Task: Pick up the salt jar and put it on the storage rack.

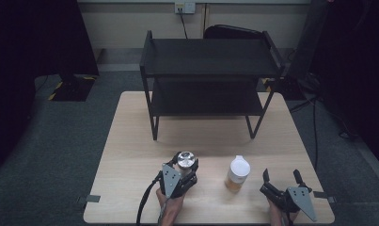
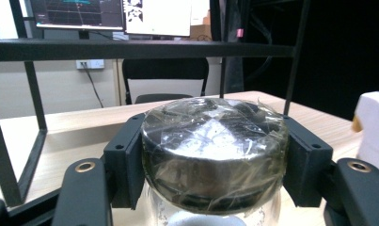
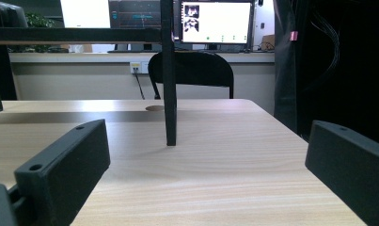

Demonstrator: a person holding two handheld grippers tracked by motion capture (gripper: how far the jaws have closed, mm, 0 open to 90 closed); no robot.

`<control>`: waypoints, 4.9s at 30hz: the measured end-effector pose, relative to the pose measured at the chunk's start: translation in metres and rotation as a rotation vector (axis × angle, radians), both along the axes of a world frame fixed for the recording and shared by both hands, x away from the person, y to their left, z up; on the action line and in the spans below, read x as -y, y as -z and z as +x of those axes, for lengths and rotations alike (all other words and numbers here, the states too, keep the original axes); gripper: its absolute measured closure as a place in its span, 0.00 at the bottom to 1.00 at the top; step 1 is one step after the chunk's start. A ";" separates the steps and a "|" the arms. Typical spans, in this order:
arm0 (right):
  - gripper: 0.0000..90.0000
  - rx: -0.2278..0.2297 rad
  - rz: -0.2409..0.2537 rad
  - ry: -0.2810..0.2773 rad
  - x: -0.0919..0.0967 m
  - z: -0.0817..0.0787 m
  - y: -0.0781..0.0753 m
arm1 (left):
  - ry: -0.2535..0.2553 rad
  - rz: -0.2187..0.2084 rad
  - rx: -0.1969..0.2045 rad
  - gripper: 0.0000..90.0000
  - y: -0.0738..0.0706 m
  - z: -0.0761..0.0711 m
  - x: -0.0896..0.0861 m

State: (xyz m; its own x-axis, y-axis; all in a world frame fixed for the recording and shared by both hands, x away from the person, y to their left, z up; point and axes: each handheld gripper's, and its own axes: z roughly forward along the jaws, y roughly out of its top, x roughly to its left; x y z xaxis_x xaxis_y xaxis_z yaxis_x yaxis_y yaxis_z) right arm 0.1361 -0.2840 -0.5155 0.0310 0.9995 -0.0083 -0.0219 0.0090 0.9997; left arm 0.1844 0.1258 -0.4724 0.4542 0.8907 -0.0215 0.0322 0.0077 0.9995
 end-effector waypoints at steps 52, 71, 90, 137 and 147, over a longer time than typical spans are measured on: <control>0.00 0.000 0.000 -0.001 0.000 0.000 0.000 | 0.235 0.050 0.101 0.39 -0.103 0.048 -0.027; 0.00 0.002 0.000 -0.003 0.001 0.000 0.000 | 0.449 0.058 0.129 0.39 -0.174 0.108 -0.056; 0.00 0.000 0.000 -0.005 0.001 0.000 0.000 | 0.382 0.024 0.180 0.39 -0.273 0.158 -0.042; 0.00 0.001 0.003 -0.039 0.008 0.000 0.000 | 0.148 -0.031 0.099 0.00 -0.274 0.219 -0.016; 0.00 0.003 0.007 -0.037 0.008 -0.001 0.000 | 0.154 -0.072 0.137 0.00 -0.271 0.200 -0.028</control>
